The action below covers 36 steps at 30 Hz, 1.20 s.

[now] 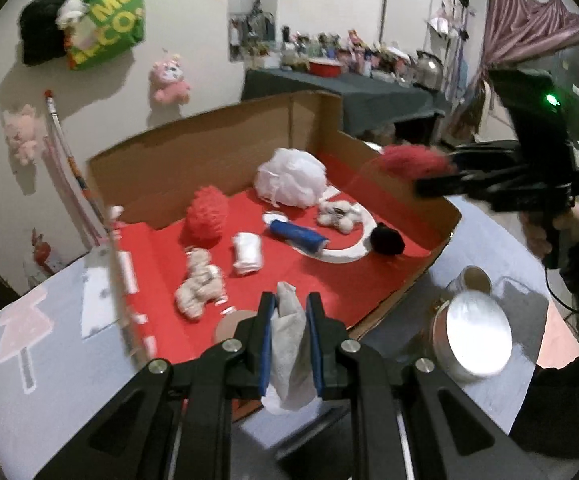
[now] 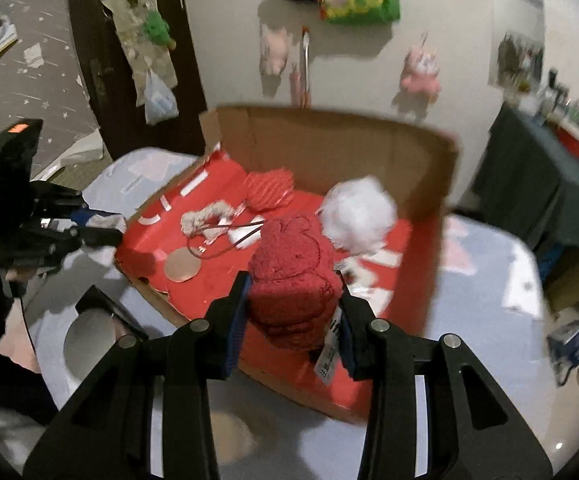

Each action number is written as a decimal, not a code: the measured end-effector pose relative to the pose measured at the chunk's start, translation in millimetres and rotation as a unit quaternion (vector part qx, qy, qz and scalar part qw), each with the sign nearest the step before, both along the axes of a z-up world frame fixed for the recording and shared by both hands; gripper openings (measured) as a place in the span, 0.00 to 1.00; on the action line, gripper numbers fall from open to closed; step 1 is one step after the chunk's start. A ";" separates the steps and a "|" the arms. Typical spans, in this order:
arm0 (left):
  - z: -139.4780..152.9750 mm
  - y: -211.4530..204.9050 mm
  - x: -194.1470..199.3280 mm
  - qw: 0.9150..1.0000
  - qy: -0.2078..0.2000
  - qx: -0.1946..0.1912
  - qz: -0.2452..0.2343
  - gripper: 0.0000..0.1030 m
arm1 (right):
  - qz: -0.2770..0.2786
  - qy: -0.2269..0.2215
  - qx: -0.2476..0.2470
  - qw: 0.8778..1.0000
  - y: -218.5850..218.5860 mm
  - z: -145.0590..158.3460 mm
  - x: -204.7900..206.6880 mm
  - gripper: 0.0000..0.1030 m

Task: Organize soft objects
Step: 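Lift the white pad and red bunny and carry both over the red box, then lower both items into the box and open both grippers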

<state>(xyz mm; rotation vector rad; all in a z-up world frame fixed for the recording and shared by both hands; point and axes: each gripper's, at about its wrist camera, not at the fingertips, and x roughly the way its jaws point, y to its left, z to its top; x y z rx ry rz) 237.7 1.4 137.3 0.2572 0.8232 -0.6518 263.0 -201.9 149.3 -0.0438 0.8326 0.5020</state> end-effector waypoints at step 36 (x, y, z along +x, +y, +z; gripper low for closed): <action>-68.8 -61.8 80.7 0.987 0.128 0.092 -0.036 0.16 | -0.006 0.180 -0.054 0.982 21.4 -85.1 76.5 0.37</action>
